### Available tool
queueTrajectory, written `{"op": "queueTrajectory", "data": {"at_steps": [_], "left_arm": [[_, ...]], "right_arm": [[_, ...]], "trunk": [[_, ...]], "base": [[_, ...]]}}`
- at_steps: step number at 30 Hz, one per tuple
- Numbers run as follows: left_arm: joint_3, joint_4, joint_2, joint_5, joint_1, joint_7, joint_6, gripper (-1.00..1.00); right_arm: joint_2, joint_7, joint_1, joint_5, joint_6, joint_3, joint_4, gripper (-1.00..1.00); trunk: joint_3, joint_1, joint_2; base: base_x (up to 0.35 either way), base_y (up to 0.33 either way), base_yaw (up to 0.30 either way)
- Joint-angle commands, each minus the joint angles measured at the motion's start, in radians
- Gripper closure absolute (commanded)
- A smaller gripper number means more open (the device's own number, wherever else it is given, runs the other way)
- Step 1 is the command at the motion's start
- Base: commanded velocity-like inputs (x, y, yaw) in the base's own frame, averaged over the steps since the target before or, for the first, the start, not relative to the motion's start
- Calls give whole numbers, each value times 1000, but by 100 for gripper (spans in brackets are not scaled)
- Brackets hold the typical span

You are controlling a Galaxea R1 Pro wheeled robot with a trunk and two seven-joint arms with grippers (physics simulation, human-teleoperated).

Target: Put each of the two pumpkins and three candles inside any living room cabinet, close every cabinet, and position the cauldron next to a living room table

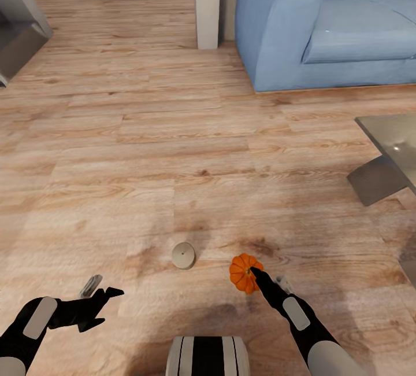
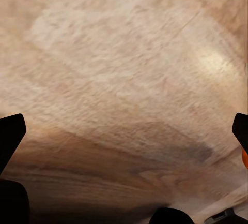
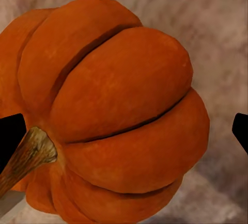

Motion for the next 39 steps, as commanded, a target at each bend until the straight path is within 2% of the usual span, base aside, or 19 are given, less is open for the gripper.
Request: {"op": "queueTrajectory", "data": {"at_steps": [1, 34, 35, 39], "left_arm": [[0, 0, 0, 0, 0, 0, 0, -100], [-2, 0, -2, 0, 0, 0, 0, -100], [-2, 0, -2, 0, 0, 0, 0, -100], [-2, 0, -2, 0, 0, 0, 0, -100]], "right_arm": [[0, -6, 1, 13, 0, -1, 20, -100], [0, -6, 1, 11, 2, 0, 20, -100], [0, -5, 1, 11, 2, 0, 20, 100], [0, -5, 1, 11, 2, 0, 20, 100]], "trunk": [[0, 0, 0], [0, 0, 0], [0, 0, 0], [0, 0, 0]], "base": [[9, 11, 0], [8, 8, 0], [0, 0, 0], [0, 0, 0]]}}
